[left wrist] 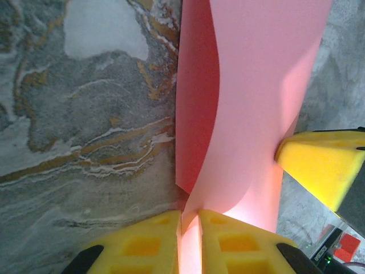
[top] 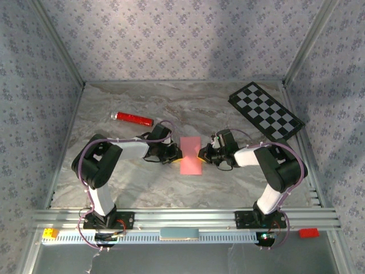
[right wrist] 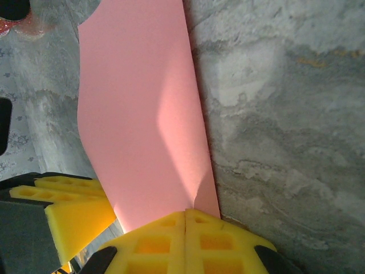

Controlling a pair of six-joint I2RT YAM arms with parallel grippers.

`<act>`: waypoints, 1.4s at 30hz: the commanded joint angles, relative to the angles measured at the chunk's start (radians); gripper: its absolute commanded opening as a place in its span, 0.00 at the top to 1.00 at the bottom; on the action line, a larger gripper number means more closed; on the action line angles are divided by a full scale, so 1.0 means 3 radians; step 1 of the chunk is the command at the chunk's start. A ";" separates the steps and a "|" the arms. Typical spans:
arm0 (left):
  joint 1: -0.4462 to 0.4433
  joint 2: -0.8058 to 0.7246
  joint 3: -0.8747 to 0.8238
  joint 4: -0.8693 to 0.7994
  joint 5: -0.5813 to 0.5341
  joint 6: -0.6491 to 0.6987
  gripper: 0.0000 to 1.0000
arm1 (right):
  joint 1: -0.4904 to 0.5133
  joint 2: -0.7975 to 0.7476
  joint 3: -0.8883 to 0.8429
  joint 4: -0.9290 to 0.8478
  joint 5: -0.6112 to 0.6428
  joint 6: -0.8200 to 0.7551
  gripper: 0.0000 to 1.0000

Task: Fold a paper plane with a square sheet of paper (pick it up from the middle)
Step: Third fold the triangle at the center of the table.

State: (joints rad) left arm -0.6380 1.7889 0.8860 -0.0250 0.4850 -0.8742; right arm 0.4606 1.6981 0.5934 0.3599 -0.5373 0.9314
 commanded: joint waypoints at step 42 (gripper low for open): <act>0.0051 -0.0067 -0.0113 0.0035 -0.0057 -0.0057 0.70 | 0.0022 0.0054 -0.0020 -0.0374 0.0209 -0.0060 0.94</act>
State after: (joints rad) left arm -0.6239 1.7885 0.8658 0.0467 0.4900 -0.9070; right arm 0.4606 1.6970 0.5953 0.3546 -0.5350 0.9310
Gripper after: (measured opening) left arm 0.303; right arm 0.060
